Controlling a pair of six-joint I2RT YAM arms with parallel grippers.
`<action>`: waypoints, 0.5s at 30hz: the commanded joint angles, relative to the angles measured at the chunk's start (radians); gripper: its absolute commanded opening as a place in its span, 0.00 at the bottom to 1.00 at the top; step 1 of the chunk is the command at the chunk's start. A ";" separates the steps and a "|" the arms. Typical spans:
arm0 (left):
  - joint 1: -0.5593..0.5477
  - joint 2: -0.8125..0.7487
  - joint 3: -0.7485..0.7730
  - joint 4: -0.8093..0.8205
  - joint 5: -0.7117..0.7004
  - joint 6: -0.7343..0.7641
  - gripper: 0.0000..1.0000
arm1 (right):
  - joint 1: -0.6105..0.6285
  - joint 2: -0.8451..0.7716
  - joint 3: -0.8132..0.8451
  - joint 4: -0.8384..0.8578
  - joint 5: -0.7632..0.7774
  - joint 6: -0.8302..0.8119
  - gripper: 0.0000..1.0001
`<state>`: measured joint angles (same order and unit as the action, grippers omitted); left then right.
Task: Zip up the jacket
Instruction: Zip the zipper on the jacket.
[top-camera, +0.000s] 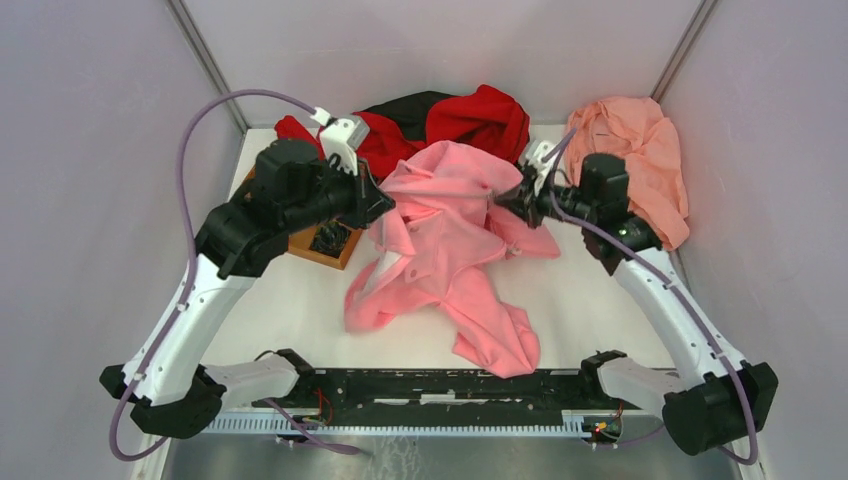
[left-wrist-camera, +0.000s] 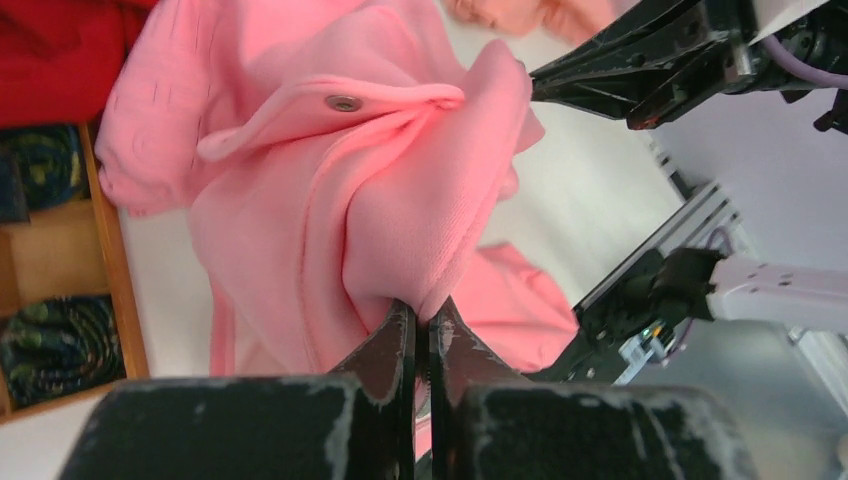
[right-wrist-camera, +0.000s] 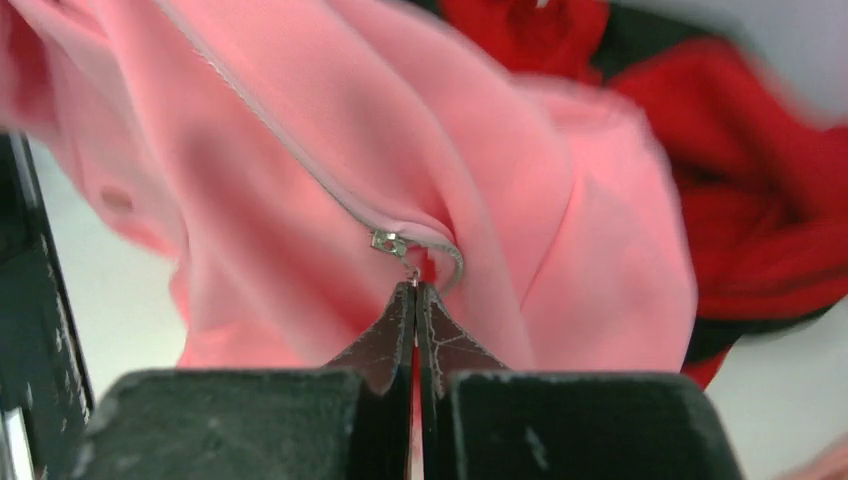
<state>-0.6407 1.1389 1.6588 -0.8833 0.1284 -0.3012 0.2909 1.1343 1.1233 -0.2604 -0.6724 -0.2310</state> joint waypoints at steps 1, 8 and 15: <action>0.020 -0.104 -0.095 0.064 -0.096 -0.020 0.02 | -0.069 0.028 -0.316 -0.086 0.171 0.003 0.00; 0.022 -0.126 -0.320 0.066 -0.050 -0.040 0.02 | -0.068 0.058 -0.512 -0.034 0.173 -0.013 0.00; 0.030 -0.151 -0.264 -0.022 -0.210 -0.017 0.02 | -0.144 0.057 -0.376 -0.052 0.214 -0.083 0.00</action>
<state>-0.6342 1.0622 1.3022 -0.9276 0.0612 -0.3088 0.2157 1.1954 0.6441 -0.2996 -0.5831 -0.2543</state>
